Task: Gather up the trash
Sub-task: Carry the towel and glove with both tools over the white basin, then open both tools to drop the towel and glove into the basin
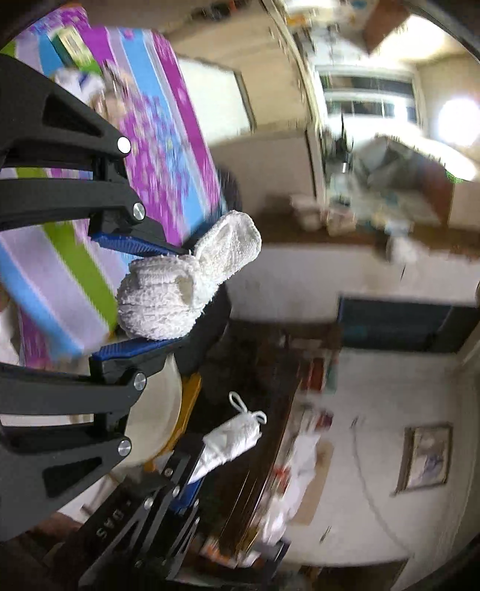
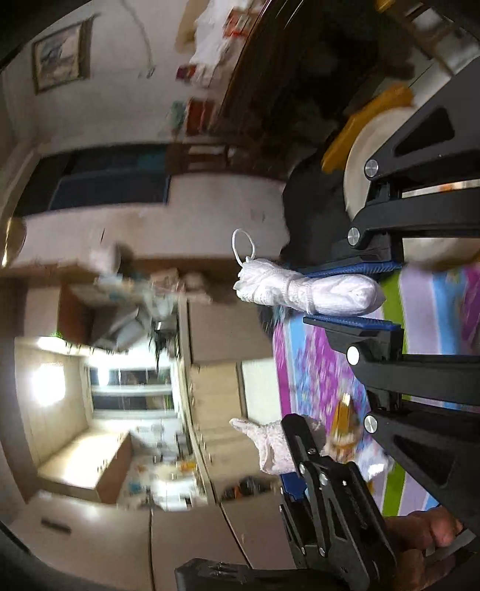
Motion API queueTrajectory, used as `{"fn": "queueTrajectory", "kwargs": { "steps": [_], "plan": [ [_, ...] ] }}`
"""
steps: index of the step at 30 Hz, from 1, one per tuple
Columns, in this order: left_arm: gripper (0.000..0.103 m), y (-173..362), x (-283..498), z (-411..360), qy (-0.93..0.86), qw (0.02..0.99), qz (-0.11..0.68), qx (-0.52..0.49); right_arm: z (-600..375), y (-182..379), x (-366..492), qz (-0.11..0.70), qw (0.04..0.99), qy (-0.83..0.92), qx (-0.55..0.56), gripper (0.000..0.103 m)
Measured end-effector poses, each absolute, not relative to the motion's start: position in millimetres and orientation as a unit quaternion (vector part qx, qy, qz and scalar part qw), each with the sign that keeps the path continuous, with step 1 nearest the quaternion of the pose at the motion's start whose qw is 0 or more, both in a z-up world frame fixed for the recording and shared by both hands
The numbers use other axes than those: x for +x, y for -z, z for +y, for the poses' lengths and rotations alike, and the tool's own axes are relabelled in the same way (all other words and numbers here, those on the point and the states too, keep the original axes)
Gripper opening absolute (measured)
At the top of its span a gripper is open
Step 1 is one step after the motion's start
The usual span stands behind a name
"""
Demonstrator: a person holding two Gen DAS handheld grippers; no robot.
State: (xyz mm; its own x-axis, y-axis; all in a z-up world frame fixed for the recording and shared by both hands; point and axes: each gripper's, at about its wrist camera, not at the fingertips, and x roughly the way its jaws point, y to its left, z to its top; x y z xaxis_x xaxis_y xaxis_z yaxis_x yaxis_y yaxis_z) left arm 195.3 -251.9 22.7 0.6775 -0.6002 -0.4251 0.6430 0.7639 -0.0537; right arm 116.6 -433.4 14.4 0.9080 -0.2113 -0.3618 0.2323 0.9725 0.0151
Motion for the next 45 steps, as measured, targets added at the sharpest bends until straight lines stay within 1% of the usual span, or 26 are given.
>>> {"fn": "queueTrajectory", "kwargs": {
  "steps": [6,10,14,18,24,29,37,45],
  "plan": [
    [0.037,-8.0,195.7,-344.2,0.417,0.868,0.258,0.076,-516.4,-13.1,105.8,0.232,0.958,0.161,0.053,0.020],
    [0.037,6.2,205.2,-384.6,0.439,0.845,0.293,0.091,-566.0,5.6,117.3,0.288,0.939,0.168,0.084,0.020],
    [0.037,24.6,219.1,-419.1,0.461,0.810,0.346,0.107,-601.8,30.3,139.7,0.340,0.920,0.162,0.111,0.020],
    [0.037,45.8,231.9,-436.5,0.460,0.790,0.389,0.109,-626.1,51.0,158.0,0.371,0.907,0.155,0.127,0.020],
    [0.037,67.7,237.7,-446.1,0.452,0.781,0.416,0.112,-644.0,72.3,171.3,0.395,0.895,0.151,0.139,0.020],
    [0.037,72.5,239.3,-450.4,0.446,0.783,0.418,0.118,-634.5,85.3,167.1,0.401,0.892,0.153,0.143,0.020],
    [0.037,73.5,243.0,-452.1,0.433,0.787,0.422,0.125,-627.3,84.6,169.9,0.400,0.892,0.154,0.144,0.020],
    [0.038,84.0,248.8,-460.8,0.426,0.772,0.449,0.143,-635.0,91.4,171.6,0.417,0.882,0.152,0.158,0.020]
  ]
}}
